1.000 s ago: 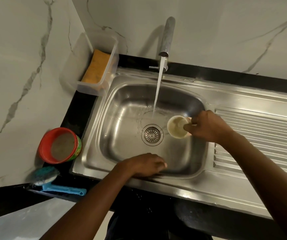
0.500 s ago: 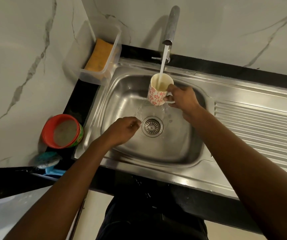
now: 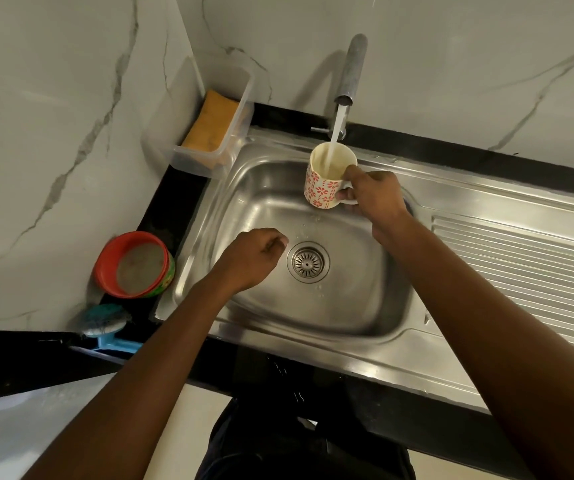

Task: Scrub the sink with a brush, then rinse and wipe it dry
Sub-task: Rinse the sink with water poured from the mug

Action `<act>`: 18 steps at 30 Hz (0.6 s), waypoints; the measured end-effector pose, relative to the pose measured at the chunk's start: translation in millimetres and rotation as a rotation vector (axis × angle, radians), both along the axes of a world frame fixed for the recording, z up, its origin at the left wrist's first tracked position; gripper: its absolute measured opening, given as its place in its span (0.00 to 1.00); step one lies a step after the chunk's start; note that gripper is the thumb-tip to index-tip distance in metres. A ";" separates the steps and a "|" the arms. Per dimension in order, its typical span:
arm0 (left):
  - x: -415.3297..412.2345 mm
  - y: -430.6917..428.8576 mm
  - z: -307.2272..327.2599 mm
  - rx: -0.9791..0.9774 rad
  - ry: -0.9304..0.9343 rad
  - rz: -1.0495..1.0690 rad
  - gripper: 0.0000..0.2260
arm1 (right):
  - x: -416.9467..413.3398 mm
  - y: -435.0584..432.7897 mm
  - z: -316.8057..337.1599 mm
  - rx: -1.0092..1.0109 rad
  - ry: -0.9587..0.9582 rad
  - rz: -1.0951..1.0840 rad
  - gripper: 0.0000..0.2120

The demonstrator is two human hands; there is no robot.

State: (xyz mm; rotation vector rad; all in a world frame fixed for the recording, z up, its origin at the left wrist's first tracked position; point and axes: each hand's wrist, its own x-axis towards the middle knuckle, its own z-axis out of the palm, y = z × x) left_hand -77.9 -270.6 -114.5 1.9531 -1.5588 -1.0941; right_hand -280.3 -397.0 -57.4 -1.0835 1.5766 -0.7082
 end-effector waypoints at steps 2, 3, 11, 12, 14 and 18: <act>0.1 0.5 1.7 -0.005 0.002 0.010 0.11 | -1.4 -0.3 0.9 -0.006 -0.001 -0.003 0.11; 0.1 0.8 2.5 -0.005 0.005 0.013 0.11 | -2.3 -0.4 1.3 -0.009 0.000 0.000 0.11; 1.6 2.8 5.3 -0.010 -0.006 0.016 0.11 | -3.8 3.5 4.6 -0.034 0.012 0.017 0.12; 1.9 3.1 5.2 -0.006 -0.009 0.017 0.11 | -3.6 4.6 4.4 -0.038 0.007 0.015 0.12; 2.8 3.5 5.3 0.002 -0.017 0.021 0.11 | -5.1 8.1 2.6 -0.040 0.008 0.013 0.11; 7.9 5.5 0.1 0.034 -0.063 0.042 0.11 | -14.1 24.0 -16.7 -0.011 0.100 0.031 0.12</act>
